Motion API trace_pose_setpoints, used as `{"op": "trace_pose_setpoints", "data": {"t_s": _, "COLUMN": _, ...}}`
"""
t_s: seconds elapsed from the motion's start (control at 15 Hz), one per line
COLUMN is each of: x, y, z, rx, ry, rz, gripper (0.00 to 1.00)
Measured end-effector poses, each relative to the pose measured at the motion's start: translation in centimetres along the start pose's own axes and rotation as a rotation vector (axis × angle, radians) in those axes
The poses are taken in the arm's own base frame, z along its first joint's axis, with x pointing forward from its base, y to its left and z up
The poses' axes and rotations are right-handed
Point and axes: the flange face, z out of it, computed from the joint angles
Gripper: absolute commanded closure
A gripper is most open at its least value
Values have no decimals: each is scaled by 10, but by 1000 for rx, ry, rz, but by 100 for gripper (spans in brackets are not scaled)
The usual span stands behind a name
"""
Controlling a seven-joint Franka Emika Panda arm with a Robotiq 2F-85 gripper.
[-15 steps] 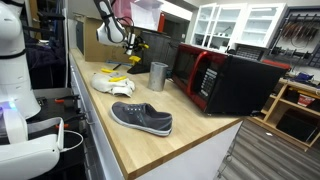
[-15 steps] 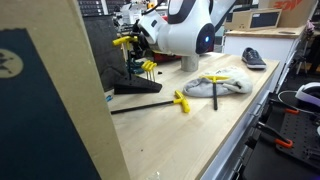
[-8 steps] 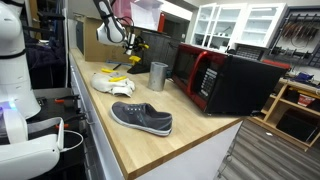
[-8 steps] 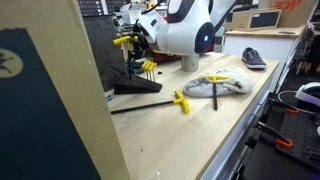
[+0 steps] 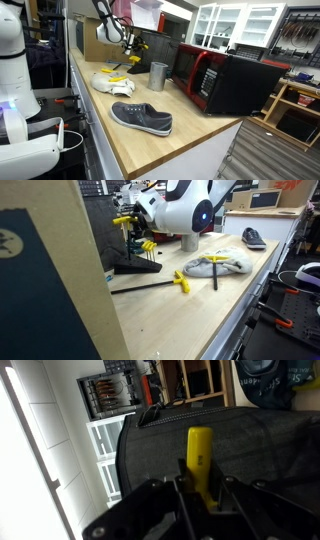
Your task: Put the things with the yellow handle on the stand
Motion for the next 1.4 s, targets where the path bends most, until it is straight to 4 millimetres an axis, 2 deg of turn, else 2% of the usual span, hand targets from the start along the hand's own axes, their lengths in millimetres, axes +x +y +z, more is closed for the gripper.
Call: {"op": "trace_pose_setpoints", "data": {"t_s": 1.4, "x": 3, "y": 2, "z": -3, "rx": 30, "ry": -22, "rz": 33, "gripper": 94}}
